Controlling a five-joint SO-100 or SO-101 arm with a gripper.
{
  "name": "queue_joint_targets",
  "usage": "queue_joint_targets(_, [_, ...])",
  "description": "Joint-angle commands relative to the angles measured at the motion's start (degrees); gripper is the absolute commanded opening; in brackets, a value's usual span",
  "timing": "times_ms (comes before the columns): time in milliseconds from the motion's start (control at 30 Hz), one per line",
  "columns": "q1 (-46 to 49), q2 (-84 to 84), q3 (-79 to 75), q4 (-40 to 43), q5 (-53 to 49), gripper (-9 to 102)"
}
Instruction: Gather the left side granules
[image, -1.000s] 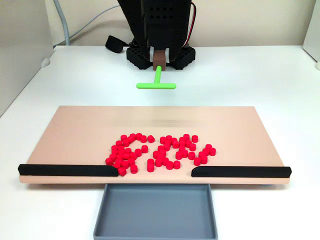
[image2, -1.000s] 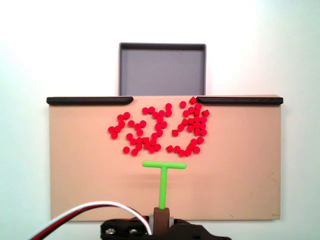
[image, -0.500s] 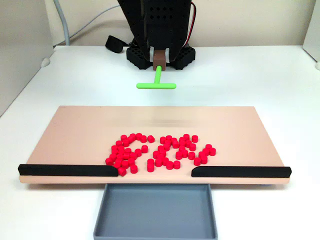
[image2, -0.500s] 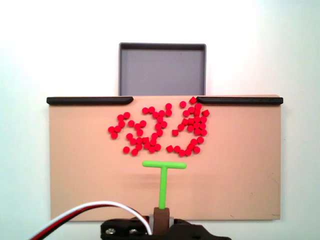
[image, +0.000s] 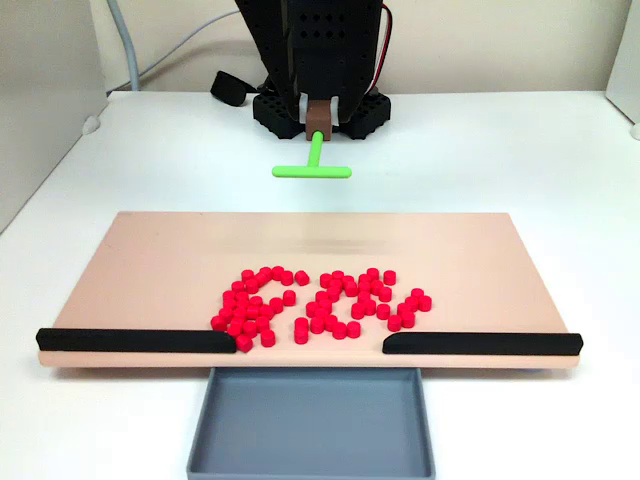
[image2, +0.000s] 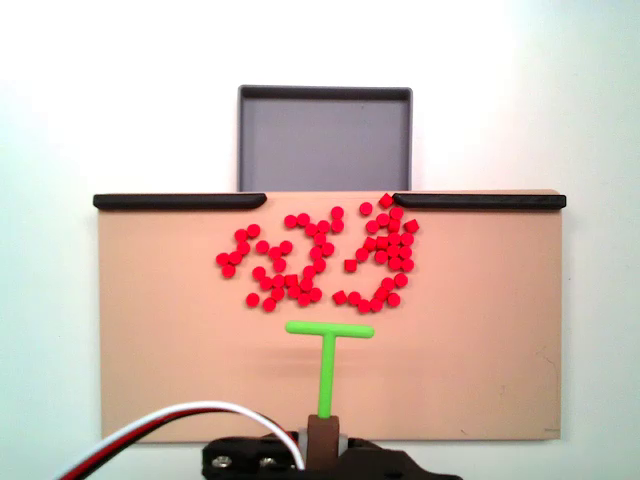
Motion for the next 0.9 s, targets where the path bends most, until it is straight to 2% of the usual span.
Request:
queue_joint_targets(0, [-0.4,0.4,-1.4,0.0,-0.7,0])
queue_joint_targets(400, [0.5,1.3,-0.5,0.4,-3.8,0])
queue_joint_targets(867, [0.9,0.4,-1.3,0.1,-0.6,0])
